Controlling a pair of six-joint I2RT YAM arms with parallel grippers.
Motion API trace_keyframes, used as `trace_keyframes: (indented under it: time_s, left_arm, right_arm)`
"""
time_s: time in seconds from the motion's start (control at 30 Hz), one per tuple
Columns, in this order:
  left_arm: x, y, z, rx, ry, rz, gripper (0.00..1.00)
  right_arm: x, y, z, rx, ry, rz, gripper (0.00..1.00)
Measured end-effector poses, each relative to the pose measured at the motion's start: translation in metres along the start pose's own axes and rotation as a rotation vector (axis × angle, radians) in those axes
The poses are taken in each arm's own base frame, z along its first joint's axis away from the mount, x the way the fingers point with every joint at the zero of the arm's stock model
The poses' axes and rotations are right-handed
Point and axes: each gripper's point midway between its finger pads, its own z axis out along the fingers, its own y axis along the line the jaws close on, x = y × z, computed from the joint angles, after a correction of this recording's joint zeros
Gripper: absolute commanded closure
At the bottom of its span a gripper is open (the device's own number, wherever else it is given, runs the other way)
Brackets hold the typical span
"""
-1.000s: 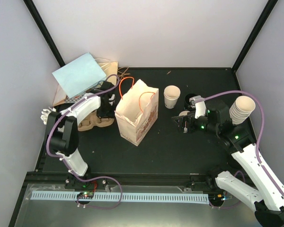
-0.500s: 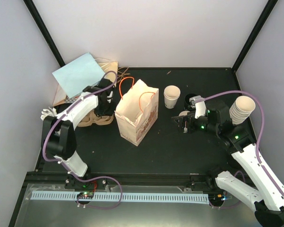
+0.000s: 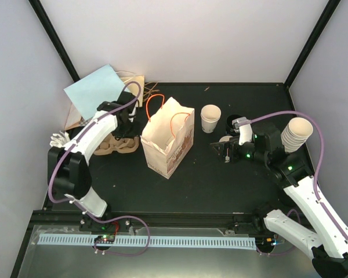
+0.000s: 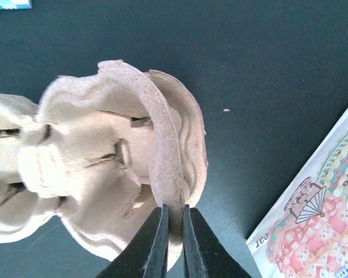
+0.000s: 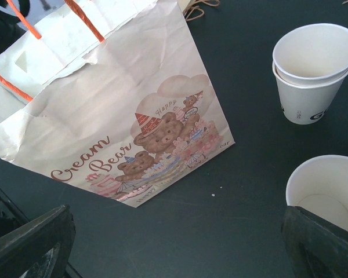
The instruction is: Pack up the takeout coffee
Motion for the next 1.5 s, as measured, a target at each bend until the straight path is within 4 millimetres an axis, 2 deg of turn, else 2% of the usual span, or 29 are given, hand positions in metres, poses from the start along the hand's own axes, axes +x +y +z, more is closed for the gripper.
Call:
trace_keyframes:
  time_s: [0.77,0.93,1.07,1.27,1.37,1.5]
  left_arm:
    - [-0.035,0.040,-0.128,-0.161,-0.225,-0.008,0.94]
    - [-0.035,0.044,-0.160,-0.159,-0.268,0.001,0.96]
    - [-0.015,0.047,-0.184,-0.122,-0.291,0.030,0.95]
    - [0.042,0.055,-0.215,-0.031,-0.351,0.041,0.96]
    - [0.063,0.053,-0.216,0.016,-0.347,0.042,0.97]
    - [0.091,0.047,-0.196,0.062,-0.256,0.043,0.98]
  right_arm:
    - [0.000,0.001,0.000,-0.003,0.001,0.000,0.00]
    - [0.000,0.000,0.000,-0.003,0.001,0.000,0.00]
    - [0.000,0.000,0.000,-0.003,0.001,0.000,0.00]
    - [0.000,0.000,0.001,-0.002,0.004,0.001,0.00]
    - [0.000,0.000,0.004,-0.003,0.011,0.002,0.00]
    - [0.002,-0.001,0.010,-0.005,0.030,0.007,0.00]
